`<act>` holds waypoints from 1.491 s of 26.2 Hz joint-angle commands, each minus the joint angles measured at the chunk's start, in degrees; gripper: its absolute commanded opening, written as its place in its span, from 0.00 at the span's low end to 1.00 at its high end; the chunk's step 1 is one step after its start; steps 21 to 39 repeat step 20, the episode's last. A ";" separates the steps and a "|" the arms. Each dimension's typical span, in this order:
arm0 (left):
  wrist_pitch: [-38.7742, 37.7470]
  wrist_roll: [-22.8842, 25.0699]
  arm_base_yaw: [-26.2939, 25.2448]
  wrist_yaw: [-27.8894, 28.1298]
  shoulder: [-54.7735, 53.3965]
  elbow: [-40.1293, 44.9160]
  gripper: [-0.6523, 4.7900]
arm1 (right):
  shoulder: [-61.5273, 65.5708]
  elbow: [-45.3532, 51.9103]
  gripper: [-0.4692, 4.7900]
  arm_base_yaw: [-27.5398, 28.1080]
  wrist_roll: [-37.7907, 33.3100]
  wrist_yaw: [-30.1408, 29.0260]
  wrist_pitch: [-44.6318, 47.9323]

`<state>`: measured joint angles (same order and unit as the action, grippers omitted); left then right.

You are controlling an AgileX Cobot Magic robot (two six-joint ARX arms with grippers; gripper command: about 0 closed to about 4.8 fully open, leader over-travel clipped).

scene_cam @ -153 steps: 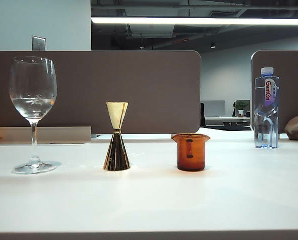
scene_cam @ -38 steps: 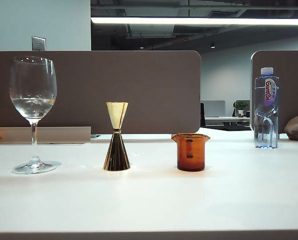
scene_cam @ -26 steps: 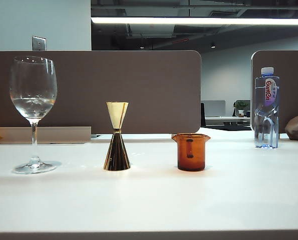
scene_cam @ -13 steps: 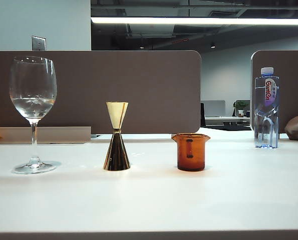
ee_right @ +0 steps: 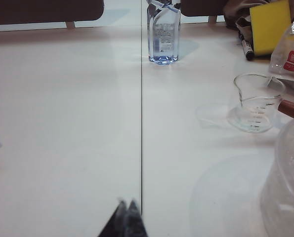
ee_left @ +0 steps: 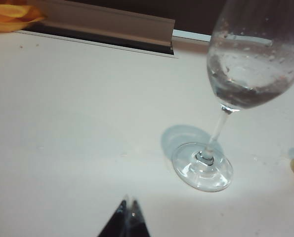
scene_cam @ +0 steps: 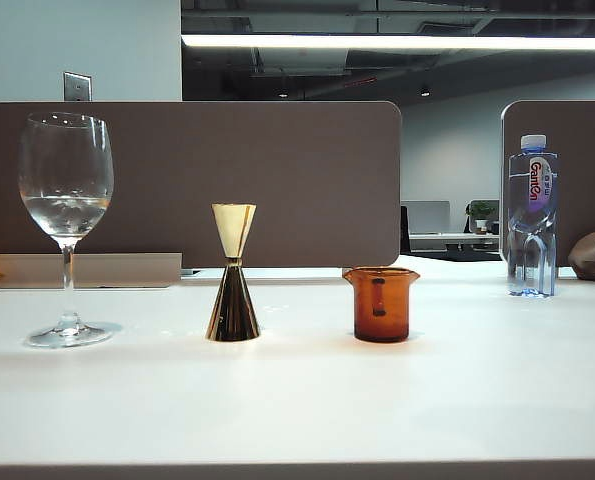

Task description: Pick up the small amber measuring cup and pour the water in it into the jigger, then pick up the jigger and pour the water in it into the wine glass.

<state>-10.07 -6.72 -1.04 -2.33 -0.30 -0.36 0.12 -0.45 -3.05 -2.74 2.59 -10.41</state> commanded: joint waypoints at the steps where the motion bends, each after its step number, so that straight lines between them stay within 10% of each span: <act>1: -0.24 6.51 0.00 -0.28 -0.04 -0.07 0.12 | 0.00 0.42 0.08 -0.02 -0.20 0.04 0.33; 39: -0.13 6.71 -0.17 -1.53 -0.04 -0.07 0.12 | 0.00 0.42 0.08 -0.02 -0.22 0.04 0.33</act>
